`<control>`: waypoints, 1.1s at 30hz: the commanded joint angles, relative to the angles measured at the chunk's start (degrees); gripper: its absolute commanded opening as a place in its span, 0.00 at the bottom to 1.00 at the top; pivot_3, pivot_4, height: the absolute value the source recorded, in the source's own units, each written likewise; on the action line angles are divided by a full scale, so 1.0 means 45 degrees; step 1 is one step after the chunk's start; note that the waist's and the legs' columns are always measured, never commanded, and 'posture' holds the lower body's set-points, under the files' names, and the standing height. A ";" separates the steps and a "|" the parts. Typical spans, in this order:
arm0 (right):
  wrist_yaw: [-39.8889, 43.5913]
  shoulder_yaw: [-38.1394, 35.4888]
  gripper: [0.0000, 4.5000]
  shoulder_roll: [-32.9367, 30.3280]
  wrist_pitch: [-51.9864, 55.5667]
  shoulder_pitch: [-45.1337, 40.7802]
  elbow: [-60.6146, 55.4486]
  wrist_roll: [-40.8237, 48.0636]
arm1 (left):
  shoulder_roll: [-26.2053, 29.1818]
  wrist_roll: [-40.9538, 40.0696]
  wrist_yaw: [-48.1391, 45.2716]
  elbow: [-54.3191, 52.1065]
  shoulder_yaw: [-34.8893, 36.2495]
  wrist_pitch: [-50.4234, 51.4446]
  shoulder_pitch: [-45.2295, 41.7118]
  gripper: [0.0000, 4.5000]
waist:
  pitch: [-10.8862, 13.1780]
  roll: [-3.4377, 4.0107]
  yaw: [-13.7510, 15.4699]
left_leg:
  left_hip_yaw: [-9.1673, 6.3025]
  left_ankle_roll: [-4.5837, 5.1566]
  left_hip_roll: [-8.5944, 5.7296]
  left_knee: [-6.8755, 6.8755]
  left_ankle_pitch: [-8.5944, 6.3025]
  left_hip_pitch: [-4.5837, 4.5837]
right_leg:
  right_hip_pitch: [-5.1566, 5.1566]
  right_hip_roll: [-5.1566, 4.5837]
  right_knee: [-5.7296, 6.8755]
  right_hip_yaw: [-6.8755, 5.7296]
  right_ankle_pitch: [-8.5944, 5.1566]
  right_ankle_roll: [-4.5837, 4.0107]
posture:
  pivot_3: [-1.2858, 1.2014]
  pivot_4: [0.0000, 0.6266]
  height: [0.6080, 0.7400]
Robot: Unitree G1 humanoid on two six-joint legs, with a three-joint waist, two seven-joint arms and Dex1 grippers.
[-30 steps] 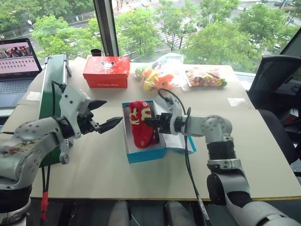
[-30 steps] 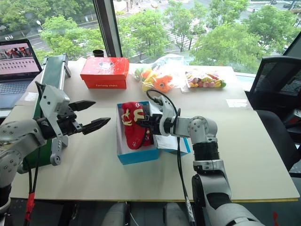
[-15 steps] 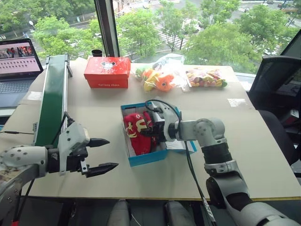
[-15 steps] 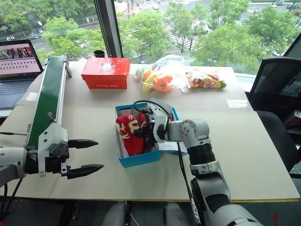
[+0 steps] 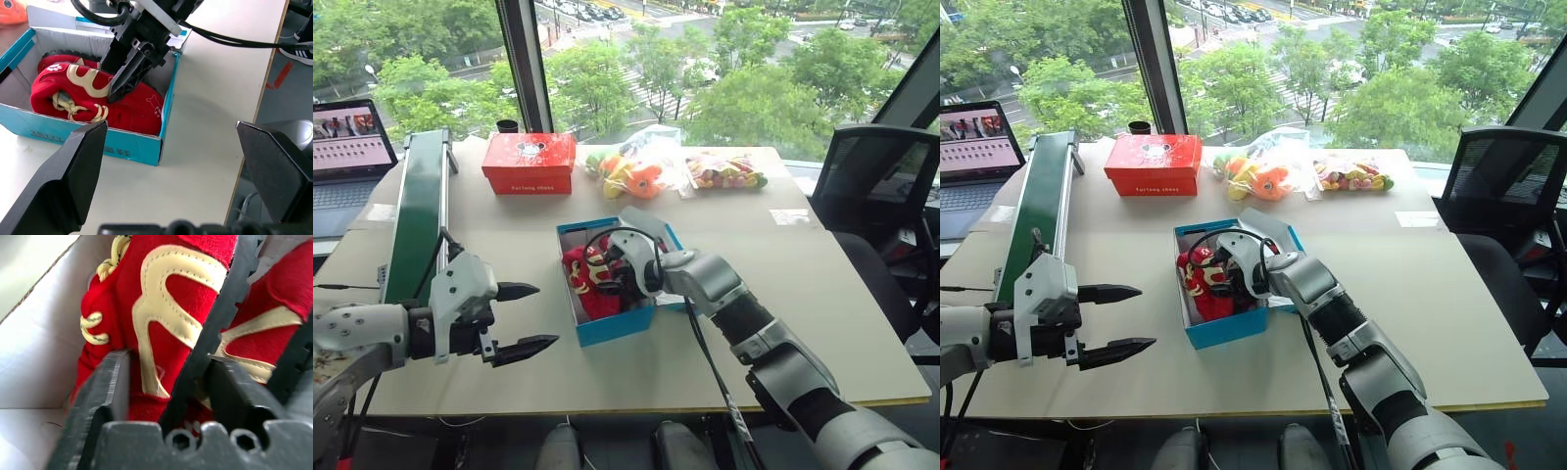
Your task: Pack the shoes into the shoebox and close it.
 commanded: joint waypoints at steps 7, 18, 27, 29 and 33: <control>0.2067 -0.2672 0.98 -0.3802 0.3263 0.0197 -0.5826 0.3210 | 0.0740 0.1329 -0.1787 0.2175 -0.2496 -0.1499 -0.3056 1.00 | 0.0029 0.0022 0.0318 | 0.0001 -0.0007 -0.0007 -0.0013 -0.0030 -0.0298 | -0.0264 -0.0001 -0.0020 -0.0009 -0.0010 0.0010 | 0.52 0.24 0.99; 0.1979 -0.6925 0.22 -0.6559 0.6012 0.5386 -1.1074 0.6185 | -0.0703 0.4742 -0.4841 0.8716 -0.6628 -0.4557 -0.9654 1.00 | 0.0056 0.0037 0.0452 | 0.0001 0.0034 -0.0013 0.0076 -0.0002 -0.0277 | -0.0227 0.0009 0.0026 0.0001 -0.0014 0.0033 | 0.52 0.24 0.99; -0.1261 -0.5793 0.01 -0.2685 0.3364 0.9213 -0.8703 0.3638 | -0.1605 0.5906 -0.6973 1.0728 -0.7663 -0.5814 -1.1792 1.00 | 0.0058 0.0040 0.0263 | -0.0012 0.0035 -0.0014 0.0194 -0.0002 -0.0282 | -0.0221 0.0023 0.0141 0.0011 -0.0015 0.0041 | 0.52 0.24 0.99; -0.1496 -0.5691 0.01 -0.1934 0.2158 0.9435 -0.7672 0.3216 | -0.1462 0.6166 -0.7234 1.0815 -0.7666 -0.5911 -1.1876 1.00 | 0.0061 0.0043 0.0195 | -0.0013 0.0036 -0.0016 0.0217 -0.0001 -0.0280 | -0.0220 0.0022 0.0173 0.0015 -0.0019 0.0047 | 0.52 0.24 0.99; -0.1923 -0.6253 0.01 -0.0431 -0.0045 0.9279 -0.5434 0.2782 | -0.1400 0.6496 -0.7390 1.0938 -0.7542 -0.5927 -1.1981 1.00 | 0.0061 0.0044 0.0105 | -0.0026 0.0041 -0.0012 0.0233 0.0003 -0.0274 | -0.0214 0.0033 0.0189 0.0009 -0.0019 0.0049 | 0.52 0.24 0.99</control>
